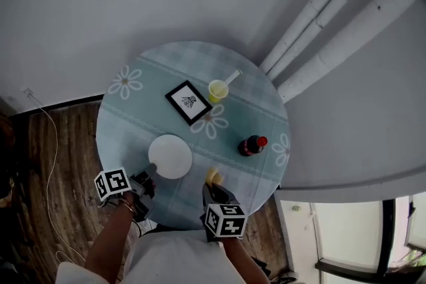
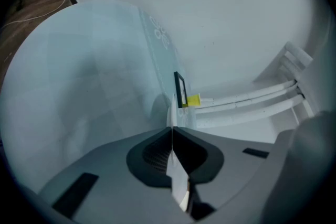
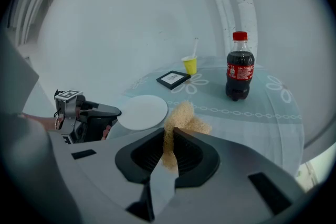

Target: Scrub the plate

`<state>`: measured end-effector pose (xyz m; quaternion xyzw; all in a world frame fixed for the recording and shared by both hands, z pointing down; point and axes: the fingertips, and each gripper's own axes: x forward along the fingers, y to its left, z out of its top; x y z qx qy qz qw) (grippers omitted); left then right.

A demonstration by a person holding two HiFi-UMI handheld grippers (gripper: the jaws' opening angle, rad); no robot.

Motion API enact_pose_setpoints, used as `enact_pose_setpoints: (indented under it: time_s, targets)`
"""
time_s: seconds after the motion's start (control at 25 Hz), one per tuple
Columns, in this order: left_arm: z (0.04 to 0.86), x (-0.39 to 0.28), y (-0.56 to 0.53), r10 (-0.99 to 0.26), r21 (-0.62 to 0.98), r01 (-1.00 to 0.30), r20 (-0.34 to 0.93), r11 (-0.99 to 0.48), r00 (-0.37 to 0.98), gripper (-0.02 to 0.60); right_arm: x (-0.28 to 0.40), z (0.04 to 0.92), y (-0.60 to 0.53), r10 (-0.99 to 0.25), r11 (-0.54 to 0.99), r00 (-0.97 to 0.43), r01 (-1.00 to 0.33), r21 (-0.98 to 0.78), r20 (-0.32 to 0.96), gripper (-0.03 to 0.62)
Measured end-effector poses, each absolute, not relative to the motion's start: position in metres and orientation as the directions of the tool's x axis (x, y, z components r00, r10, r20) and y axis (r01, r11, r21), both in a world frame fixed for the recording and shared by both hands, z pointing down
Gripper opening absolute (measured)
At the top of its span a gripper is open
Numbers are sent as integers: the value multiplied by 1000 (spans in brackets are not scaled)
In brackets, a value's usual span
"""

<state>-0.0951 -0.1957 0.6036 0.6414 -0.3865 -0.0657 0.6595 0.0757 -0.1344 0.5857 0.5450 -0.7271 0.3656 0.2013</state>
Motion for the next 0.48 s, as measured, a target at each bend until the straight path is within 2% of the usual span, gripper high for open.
enact_pose_setpoints:
  time_s: [0.28, 0.4, 0.48]
  targets:
    - [565, -94, -179, -610, 932, -364, 291, 5, 737, 14, 76, 551, -146, -711, 203, -340, -937, -283, 615, 61]
    - [543, -104, -174, -610, 899, -425, 280, -103, 741, 14, 74, 516, -158, -763, 270, -360, -932, -242, 536, 61]
    - [529, -106, -169, -619, 898, -420, 259, -127, 741, 14, 67, 491, -165, -785, 332, -389, -921, -203, 483, 61]
